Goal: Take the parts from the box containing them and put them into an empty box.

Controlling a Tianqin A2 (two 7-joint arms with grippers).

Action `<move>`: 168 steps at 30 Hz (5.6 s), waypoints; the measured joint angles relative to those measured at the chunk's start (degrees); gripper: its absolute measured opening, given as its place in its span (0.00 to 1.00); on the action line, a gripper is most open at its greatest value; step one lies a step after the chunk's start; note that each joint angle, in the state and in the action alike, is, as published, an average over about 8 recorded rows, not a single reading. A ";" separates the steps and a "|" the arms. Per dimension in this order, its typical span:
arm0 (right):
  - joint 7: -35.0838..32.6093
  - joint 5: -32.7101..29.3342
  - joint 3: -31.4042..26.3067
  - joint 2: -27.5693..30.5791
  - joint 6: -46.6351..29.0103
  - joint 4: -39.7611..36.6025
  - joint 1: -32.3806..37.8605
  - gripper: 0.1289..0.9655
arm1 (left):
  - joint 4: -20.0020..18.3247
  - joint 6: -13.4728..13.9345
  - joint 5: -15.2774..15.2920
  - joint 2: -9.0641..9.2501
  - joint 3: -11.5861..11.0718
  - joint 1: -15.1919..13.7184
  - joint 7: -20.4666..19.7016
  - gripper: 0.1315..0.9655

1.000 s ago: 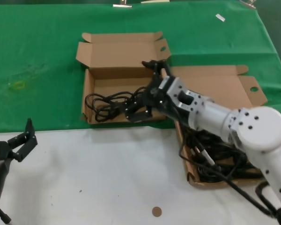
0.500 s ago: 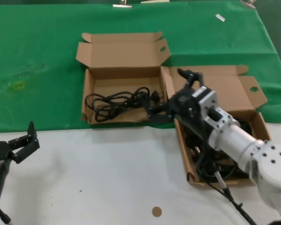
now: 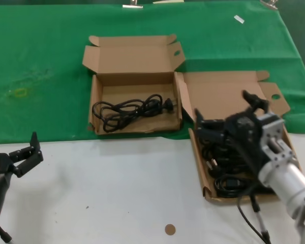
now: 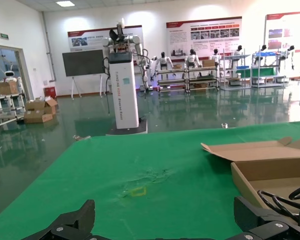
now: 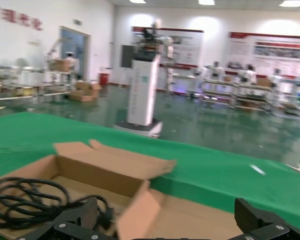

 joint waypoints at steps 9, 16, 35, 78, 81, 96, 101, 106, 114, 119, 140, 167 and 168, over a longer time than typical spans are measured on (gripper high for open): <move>0.64 2.64 2.84 0.29 4.46 3.68 -5.45 1.00 | 0.00 0.00 0.00 0.00 0.00 0.00 0.00 1.00; 0.66 2.74 2.94 0.30 4.63 3.82 -5.66 1.00 | 0.00 0.00 0.00 0.00 0.00 0.00 0.00 1.00; 0.66 2.74 2.94 0.30 4.63 3.82 -5.66 1.00 | 0.00 0.00 0.00 0.00 0.00 0.00 0.00 1.00; 0.66 2.74 2.94 0.30 4.63 3.82 -5.66 1.00 | 0.00 0.00 0.00 0.00 0.00 0.00 0.01 1.00; 0.66 2.74 2.94 0.30 4.63 3.82 -5.66 1.00 | 0.00 0.00 0.00 0.00 0.00 0.00 0.01 1.00; 0.66 2.74 2.94 0.30 4.63 3.82 -5.66 1.00 | 0.00 0.00 0.00 0.00 0.00 0.00 0.01 1.00; 0.66 2.74 2.94 0.30 4.63 3.82 -5.66 1.00 | 0.00 0.00 0.00 0.00 0.00 0.00 0.01 1.00; 0.66 2.74 2.94 0.30 4.63 3.82 -5.66 1.00 | 0.00 0.00 0.00 0.00 0.00 0.00 0.01 1.00; 0.66 2.74 2.94 0.30 4.63 3.82 -5.66 1.00 | 0.00 0.00 0.00 0.00 0.00 0.00 0.01 1.00; 0.66 2.74 2.94 0.30 4.63 3.82 -5.66 1.00 | 0.00 0.00 0.00 0.00 0.00 0.00 0.01 1.00; 0.66 2.74 2.94 0.30 4.63 3.82 -5.66 1.00 | 0.00 0.00 0.00 0.00 0.00 0.00 0.01 1.00; 0.66 2.74 2.94 0.30 4.63 3.82 -5.66 1.00 | 0.00 0.00 0.00 0.00 0.00 0.00 0.01 1.00; 0.66 2.74 2.94 0.30 4.63 3.82 -5.66 1.00 | 0.00 0.00 0.00 0.00 0.00 0.00 0.01 1.00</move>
